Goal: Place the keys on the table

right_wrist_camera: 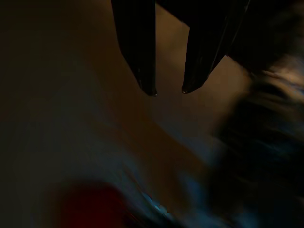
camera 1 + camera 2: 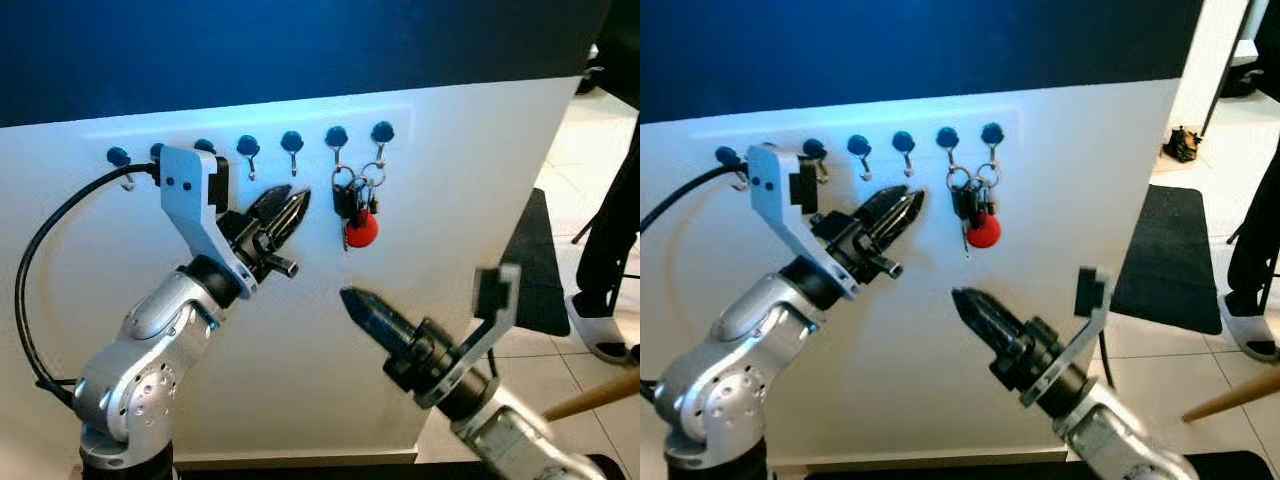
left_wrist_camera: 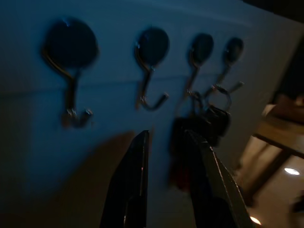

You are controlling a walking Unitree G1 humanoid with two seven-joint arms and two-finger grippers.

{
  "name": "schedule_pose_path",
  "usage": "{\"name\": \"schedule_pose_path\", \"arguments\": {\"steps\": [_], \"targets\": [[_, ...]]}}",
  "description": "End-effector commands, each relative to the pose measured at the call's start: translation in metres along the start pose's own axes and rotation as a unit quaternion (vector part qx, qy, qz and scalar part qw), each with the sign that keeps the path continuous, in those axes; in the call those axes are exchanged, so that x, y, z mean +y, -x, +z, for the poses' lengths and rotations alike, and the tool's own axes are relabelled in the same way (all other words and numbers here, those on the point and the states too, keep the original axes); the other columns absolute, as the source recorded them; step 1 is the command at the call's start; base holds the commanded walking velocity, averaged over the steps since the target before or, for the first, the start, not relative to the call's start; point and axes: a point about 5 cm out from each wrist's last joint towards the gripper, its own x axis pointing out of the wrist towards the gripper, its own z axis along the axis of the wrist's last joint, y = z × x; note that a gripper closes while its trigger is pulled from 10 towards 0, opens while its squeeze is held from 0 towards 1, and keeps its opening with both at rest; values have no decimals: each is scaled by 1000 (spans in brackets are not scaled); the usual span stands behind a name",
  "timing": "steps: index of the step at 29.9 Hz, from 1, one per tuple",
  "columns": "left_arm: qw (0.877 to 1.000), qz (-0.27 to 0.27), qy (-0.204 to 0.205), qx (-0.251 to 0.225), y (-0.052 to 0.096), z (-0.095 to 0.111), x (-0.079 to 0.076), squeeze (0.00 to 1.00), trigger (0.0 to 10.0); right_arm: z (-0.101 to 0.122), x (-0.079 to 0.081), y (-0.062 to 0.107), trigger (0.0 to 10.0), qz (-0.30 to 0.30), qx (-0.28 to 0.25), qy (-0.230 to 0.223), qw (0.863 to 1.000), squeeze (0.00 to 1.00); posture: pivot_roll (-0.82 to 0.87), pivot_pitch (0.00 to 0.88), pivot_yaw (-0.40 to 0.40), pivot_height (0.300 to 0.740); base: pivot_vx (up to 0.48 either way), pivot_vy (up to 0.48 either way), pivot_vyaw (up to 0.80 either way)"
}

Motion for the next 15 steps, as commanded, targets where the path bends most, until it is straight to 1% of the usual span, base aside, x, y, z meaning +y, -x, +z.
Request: {"name": "schedule_pose_path", "arguments": {"steps": [1,2,3,4,6,8,13,15], "targets": [[999,-33,7,4,4,2,-7,0,10000,-5,-7,3,10000,-22,1,8,1000,0,128,191,118,740,0,0,0],[999,-39,9,9,6,2,-8,0,10000,-5,-9,5,10000,-26,2,9,1000,0,128,191,118,740,0,0,0],[999,-31,7,11,7,1,-7,0,10000,-7,-16,8,10000,-47,7,25,999,0,128,189,116,740,0,0,0],[999,-31,7,11,7,1,-7,0,10000,-7,-16,8,10000,-47,7,25,999,0,128,189,116,740,0,0,0],[1000,-16,7,10,5,2,-5,0,10000,-8,-20,10,10000,-60,7,33,998,0,128,189,115,740,0,0,0],[1000,-14,6,6,0,2,-7,0,10000,-10,-24,10,10000,-74,6,45,996,0,124,186,110,740,0,0,0],[1000,-20,9,2,-4,2,-10,0,10000,-12,-28,10,10000,-90,-1,60,994,0,117,178,108,740,0,0,0],[1000,-14,12,1,-8,3,-8,0,10000,-8,-25,8,10000,-89,-20,67,994,0,107,170,112,740,0,0,0]]}}
